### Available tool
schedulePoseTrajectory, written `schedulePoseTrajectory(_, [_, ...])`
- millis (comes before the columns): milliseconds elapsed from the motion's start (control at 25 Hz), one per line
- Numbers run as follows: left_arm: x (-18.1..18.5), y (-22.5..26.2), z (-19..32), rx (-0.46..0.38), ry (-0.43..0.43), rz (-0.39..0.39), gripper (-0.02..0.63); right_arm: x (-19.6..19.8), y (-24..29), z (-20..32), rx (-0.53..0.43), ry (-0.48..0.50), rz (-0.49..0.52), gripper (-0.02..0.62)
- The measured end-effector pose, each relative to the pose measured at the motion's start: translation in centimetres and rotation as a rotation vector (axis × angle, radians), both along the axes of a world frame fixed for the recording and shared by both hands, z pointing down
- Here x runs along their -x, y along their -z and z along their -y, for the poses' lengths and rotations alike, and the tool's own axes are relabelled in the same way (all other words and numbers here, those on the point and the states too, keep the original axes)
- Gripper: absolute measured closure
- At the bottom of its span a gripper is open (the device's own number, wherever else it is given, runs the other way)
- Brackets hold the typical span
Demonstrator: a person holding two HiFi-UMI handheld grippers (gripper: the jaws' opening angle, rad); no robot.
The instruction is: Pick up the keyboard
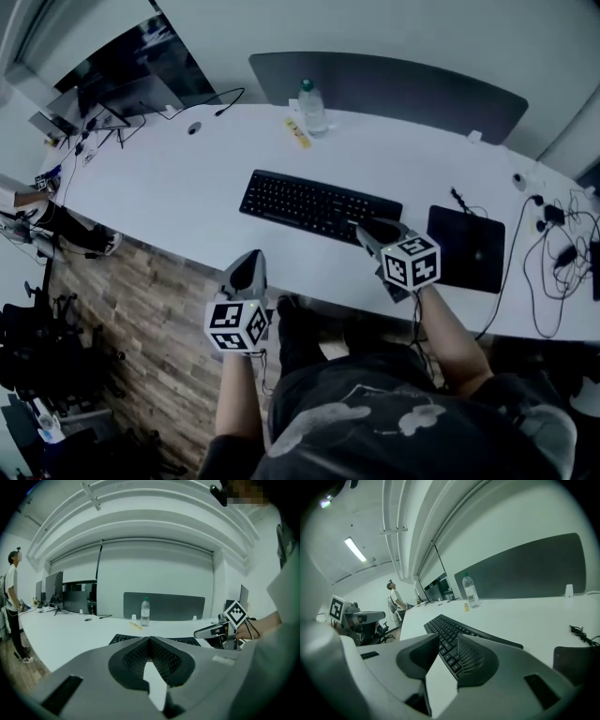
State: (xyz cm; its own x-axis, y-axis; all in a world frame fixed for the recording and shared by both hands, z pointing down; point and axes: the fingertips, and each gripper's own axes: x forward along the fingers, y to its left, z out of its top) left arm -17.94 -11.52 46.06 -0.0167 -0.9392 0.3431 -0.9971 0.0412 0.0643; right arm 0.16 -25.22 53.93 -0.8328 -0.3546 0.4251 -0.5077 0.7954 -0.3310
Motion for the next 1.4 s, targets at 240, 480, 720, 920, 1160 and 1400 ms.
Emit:
schedulePoseTrajectory(240, [1.9,-1.4,4.6,0.027,-0.119,0.007,0.604,1.1,-1.3,0.7,0.014,0.047,-0.067,0.252])
schedulePoseTrajectory(480, [4.5,-3.0,9.4,0.079,-0.262,0.012,0.604,1.7,-3.5,3.0,-0.047,0.068,-0.294,0.113])
schedulePoseTrajectory(720, [6.5,-4.0,13.0,0.114,-0.401,0.038,0.603,2.6,-6.3,4.6,-0.054,0.195,-0.506,0.103])
schedulePoseTrajectory(920, [7.1,-4.9,14.9,0.146,-0.516,0.058,0.603,3.2,-7.1,5.8,-0.064,0.306,-0.617,0.103])
schedulePoseTrajectory(1160, [7.4,-6.0,16.7,0.18,-0.628,0.097,0.603,3.7,-8.4,6.6,-0.004,0.466,-0.744,0.104])
schedulePoseTrajectory(1400, [8.1,-6.6,18.0,0.198,-0.666,0.082,0.603,3.9,-10.5,6.4,0.097,0.586,-0.809,0.106])
